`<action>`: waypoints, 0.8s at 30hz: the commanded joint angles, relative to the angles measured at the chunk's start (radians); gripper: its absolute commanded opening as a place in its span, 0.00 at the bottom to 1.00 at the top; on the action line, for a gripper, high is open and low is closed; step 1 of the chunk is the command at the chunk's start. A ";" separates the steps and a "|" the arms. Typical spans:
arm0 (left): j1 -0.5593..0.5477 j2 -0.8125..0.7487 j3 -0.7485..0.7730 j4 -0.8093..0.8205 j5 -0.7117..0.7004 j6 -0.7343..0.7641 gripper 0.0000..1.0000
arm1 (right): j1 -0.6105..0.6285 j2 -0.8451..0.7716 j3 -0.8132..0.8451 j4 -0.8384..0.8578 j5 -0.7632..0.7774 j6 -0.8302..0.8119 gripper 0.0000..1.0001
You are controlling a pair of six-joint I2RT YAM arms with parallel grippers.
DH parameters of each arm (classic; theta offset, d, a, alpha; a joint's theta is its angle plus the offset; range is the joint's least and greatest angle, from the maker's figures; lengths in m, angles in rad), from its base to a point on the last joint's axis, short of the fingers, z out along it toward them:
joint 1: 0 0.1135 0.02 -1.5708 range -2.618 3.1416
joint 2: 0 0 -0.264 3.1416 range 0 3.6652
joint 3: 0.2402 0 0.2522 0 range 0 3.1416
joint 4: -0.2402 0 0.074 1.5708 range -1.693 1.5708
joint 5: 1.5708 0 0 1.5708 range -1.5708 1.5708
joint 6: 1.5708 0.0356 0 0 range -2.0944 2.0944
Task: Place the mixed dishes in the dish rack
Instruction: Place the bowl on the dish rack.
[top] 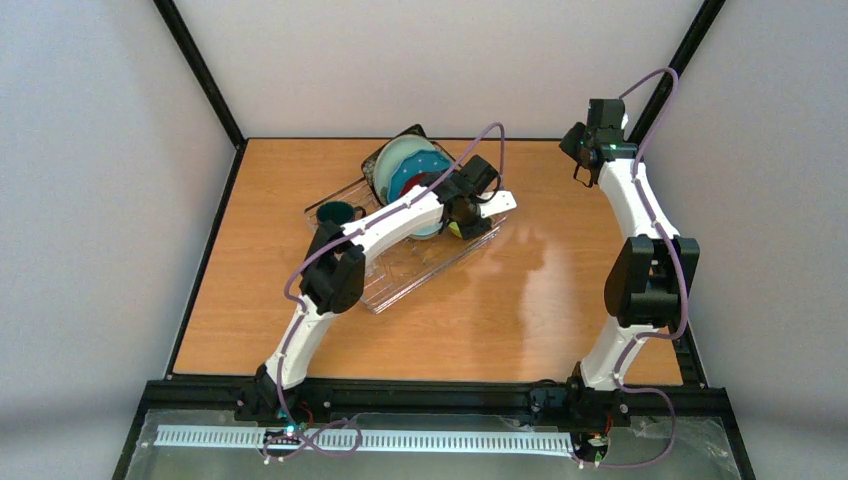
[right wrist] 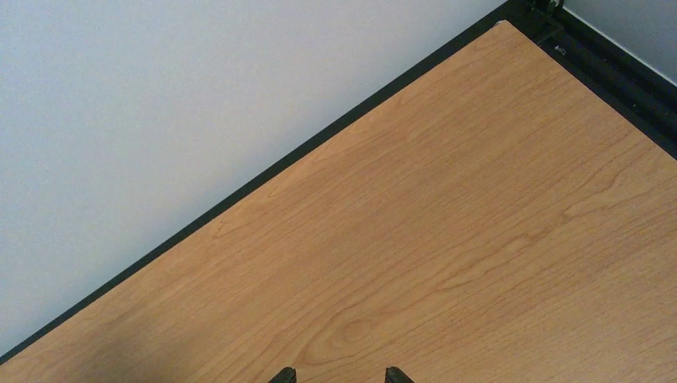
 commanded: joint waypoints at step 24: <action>-0.025 -0.188 0.185 -0.097 -0.245 -0.404 0.68 | 0.020 0.024 0.158 -0.152 -0.061 -0.067 0.64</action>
